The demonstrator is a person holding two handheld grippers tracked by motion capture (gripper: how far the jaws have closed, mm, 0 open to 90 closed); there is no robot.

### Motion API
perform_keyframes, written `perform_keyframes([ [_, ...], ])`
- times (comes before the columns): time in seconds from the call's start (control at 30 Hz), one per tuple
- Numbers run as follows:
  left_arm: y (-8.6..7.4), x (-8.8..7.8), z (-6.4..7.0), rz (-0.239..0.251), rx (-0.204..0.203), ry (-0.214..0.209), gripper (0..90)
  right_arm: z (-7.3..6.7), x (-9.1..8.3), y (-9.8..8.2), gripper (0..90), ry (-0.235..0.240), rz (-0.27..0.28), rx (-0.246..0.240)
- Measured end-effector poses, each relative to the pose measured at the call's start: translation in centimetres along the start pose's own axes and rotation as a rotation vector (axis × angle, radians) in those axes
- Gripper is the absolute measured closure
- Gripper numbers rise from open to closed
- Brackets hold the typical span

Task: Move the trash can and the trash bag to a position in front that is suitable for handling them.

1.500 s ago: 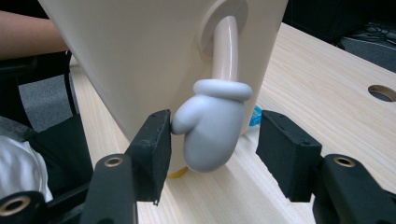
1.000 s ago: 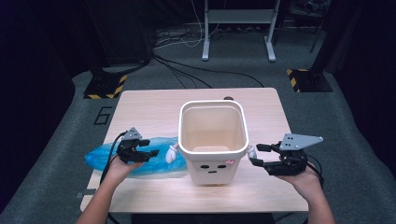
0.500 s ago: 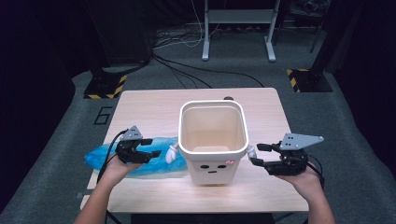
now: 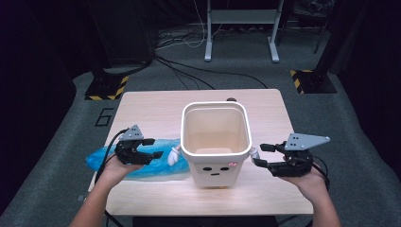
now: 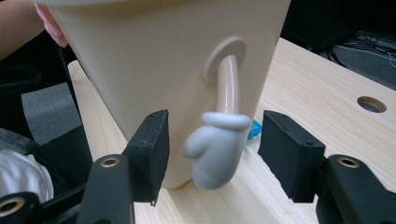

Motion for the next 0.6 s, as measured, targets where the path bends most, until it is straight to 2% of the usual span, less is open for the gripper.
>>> perform_keyframes([
  [0.13,0.6,-0.6,0.4,0.0,0.005,-0.023,37.1,0.0,-0.3,0.6,41.2,0.004,0.006,0.006],
  [0.43,2.5,-2.2,1.4,0.004,0.012,-0.065,37.5,-0.1,-1.4,2.6,41.9,0.036,0.002,-0.022],
  [0.6,3.7,-3.1,2.0,0.019,0.016,-0.091,37.5,-0.1,-1.7,3.4,43.0,0.056,-0.039,-0.044],
])
Point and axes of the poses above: each handheld gripper's, and its own axes: x roughly forward along the jaws, y roughly out of its top, z roughly to its right, the point moved 2 cm from there along x, roughly forward along the jaws, and after that the axes turned 10 degrees about -x, right-handed, at the moved point
